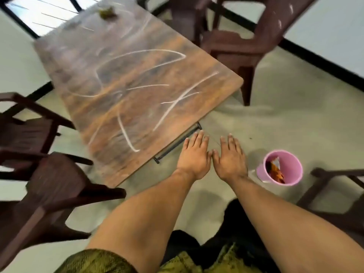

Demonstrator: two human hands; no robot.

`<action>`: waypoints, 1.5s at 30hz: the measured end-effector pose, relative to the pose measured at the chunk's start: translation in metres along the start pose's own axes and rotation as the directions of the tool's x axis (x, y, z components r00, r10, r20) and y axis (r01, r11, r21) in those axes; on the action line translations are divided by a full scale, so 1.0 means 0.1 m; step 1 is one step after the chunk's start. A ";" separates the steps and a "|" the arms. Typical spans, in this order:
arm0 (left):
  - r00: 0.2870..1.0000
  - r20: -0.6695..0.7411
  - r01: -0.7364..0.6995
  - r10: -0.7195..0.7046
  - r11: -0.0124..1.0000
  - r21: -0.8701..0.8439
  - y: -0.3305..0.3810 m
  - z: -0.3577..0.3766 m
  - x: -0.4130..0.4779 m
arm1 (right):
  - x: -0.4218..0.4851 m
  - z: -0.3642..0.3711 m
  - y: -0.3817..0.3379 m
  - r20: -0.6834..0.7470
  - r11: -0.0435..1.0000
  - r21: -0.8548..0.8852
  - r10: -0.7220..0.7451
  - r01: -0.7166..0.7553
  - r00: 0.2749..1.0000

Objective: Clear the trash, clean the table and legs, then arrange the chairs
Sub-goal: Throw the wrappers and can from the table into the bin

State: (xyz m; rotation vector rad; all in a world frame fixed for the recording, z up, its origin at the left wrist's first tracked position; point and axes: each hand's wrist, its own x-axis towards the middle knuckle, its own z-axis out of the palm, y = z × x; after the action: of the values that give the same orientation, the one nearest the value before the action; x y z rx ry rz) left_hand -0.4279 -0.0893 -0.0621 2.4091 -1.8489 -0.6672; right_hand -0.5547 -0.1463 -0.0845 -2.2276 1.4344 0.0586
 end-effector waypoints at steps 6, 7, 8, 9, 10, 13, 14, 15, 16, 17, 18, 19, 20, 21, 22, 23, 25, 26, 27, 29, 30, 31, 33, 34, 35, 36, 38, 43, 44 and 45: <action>0.940 -0.110 0.323 -0.322 0.946 -0.014 -1.81 -0.38 -1.58 | -0.59 0.59 -1.91 0.049 0.940 -0.087 -0.325 0.329 0.944; 0.925 -0.116 0.361 -0.361 0.932 -0.021 -1.99 -0.42 -1.74 | -0.67 0.67 -2.10 0.070 0.923 -0.088 -0.368 0.374 0.927; 0.912 -0.124 0.390 -0.391 0.920 -0.033 -2.16 -0.46 -1.88 | -0.73 0.75 -2.30 0.097 0.905 -0.093 -0.406 0.415 0.909; 0.898 -0.133 0.416 -0.419 0.908 -0.049 -2.33 -0.50 -2.00 | -0.78 0.84 -2.50 0.123 0.885 -0.101 -0.442 0.455 0.888; 0.888 -0.131 0.435 -0.440 0.898 -0.067 -2.48 -0.53 -2.09 | -0.81 0.92 -2.69 0.148 0.868 -0.112 -0.467 0.484 0.872; 0.878 -0.125 0.450 -0.462 0.885 -0.118 -2.89 -0.59 -2.22 | -0.74 1.13 -3.18 0.217 0.835 -0.122 -0.506 0.537 0.835; 0.877 -0.117 0.452 -0.466 0.883 -0.129 -3.00 -0.59 -2.24 | -0.68 1.20 -3.29 0.228 0.826 -0.122 -0.516 0.550 0.826; 0.877 -0.107 0.456 -0.469 0.881 -0.127 -3.11 -0.58 -2.23 | -0.62 1.26 -3.40 0.236 0.820 -0.126 -0.522 0.558 0.820; 0.876 -0.095 0.460 -0.473 0.879 -0.126 -3.29 -0.58 -2.21 | -0.51 1.34 -3.56 0.245 0.819 -0.126 -0.522 0.560 0.817; 0.879 -0.077 0.462 -0.471 0.879 -0.118 -3.44 -0.58 -2.17 | -0.40 1.42 -3.69 0.243 0.823 -0.125 -0.516 0.554 0.822; 0.884 -0.063 0.456 -0.464 0.883 -0.109 -3.59 -0.59 -2.13 | -0.28 1.48 -3.79 0.236 0.835 -0.127 -0.499 0.535 0.834; 0.887 -0.050 0.453 -0.459 0.886 -0.094 -3.74 -0.61 -2.09 | -0.17 1.55 -3.86 0.229 0.852 -0.132 -0.471 0.506 0.852; 0.891 -0.040 0.449 -0.452 0.890 -0.076 -3.88 -0.63 -2.04 | -0.06 1.61 -3.91 0.233 0.868 -0.145 -0.436 0.474 0.869; 0.897 -0.025 0.440 -0.442 0.896 -0.065 -4.07 -0.67 -1.96 | 0.08 1.68 -3.97 0.243 0.885 -0.161 -0.394 0.438 0.886; 0.904 -0.003 0.427 -0.428 0.903 -0.052 -4.22 -0.72 -1.90 | 0.17 1.72 -3.98 0.250 0.895 -0.186 -0.357 0.406 0.900; 0.911 0.018 0.413 -0.413 0.910 -0.032 -4.33 -0.76 -1.84 | 0.22 1.75 -3.96 0.249 0.896 -0.213 -0.336 0.390 0.908; 0.923 0.033 0.384 -0.384 0.923 0.018 -4.55 -0.86 -1.68 | 0.30 1.78 -3.93 0.234 0.892 -0.243 -0.328 0.382 0.915; 0.930 0.037 0.364 -0.364 0.931 0.028 -4.62 -0.92 -1.59 | 0.33 1.79 -3.92 0.240 0.886 -0.258 -0.328 0.386 0.914; 0.936 0.038 0.350 -0.351 0.936 0.024 -4.68 -0.96 -1.49 | 0.34 1.80 -3.92 0.252 0.884 -0.262 -0.325 0.387 0.912; 0.945 0.051 0.324 -0.324 0.946 0.007 -4.72 -1.03 -1.34 | 0.31 1.79 -3.93 0.281 0.884 -0.266 -0.309 0.383 0.909; 0.947 0.044 0.317 -0.317 0.948 0.006 -4.72 -1.05 -1.27 | 0.29 1.80 -3.93 0.271 0.890 -0.260 -0.304 0.374 0.913; 0.955 0.041 0.294 -0.295 0.956 0.019 -4.75 -1.13 -1.17 | 0.31 1.79 -3.96 0.251 0.902 -0.256 -0.286 0.348 0.925; 0.961 0.054 0.269 -0.271 0.962 0.041 -4.77 -1.24 -1.02 | 0.28 1.75 -4.02 0.226 0.913 -0.264 -0.256 0.312 0.940; 0.967 0.061 0.243 -0.247 0.968 0.061 -4.79 -1.30 -0.93 | 0.26 1.75 -4.03 0.217 0.920 -0.261 -0.238 0.291 0.947; 0.972 0.062 0.220 -0.225 0.972 0.081 -4.82 -1.36 -0.85 | 0.24 1.75 -4.05 0.211 0.927 -0.255 -0.225 0.276 0.951; 0.981 0.057 0.177 -0.183 0.979 0.100 -4.85 -1.44 -0.72 | 0.25 1.76 -4.07 0.201 0.938 -0.244 -0.199 0.245 0.959; 0.989 0.048 0.136 -0.142 0.984 0.113 -4.93 -1.57 -0.51 | 0.24 1.77 -4.11 0.181 0.957 -0.225 -0.143 0.183 0.973; 0.998 0.025 0.056 -0.060 0.992 0.115 -5.33 -1.87 0.13 | 0.63 1.73 -4.50 0.076 0.986 -0.158 -0.031 0.042 0.997; 0.999 0.019 0.036 -0.038 0.994 0.100 -5.45 -1.95 0.33 | 0.85 1.72 -4.63 0.043 0.987 -0.157 -0.014 0.020 0.999; 1.000 0.007 0.024 -0.025 0.996 0.089 -5.56 -2.01 0.49 | 1.05 1.69 -4.77 0.014 0.991 -0.137 0.000 0.002 1.000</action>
State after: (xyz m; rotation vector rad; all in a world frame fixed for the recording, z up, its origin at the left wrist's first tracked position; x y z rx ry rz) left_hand 0.1613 -0.0184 -0.0515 2.4904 -1.8944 -0.6102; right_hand -0.0575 -0.0068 -0.0855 -2.3325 1.4620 0.1765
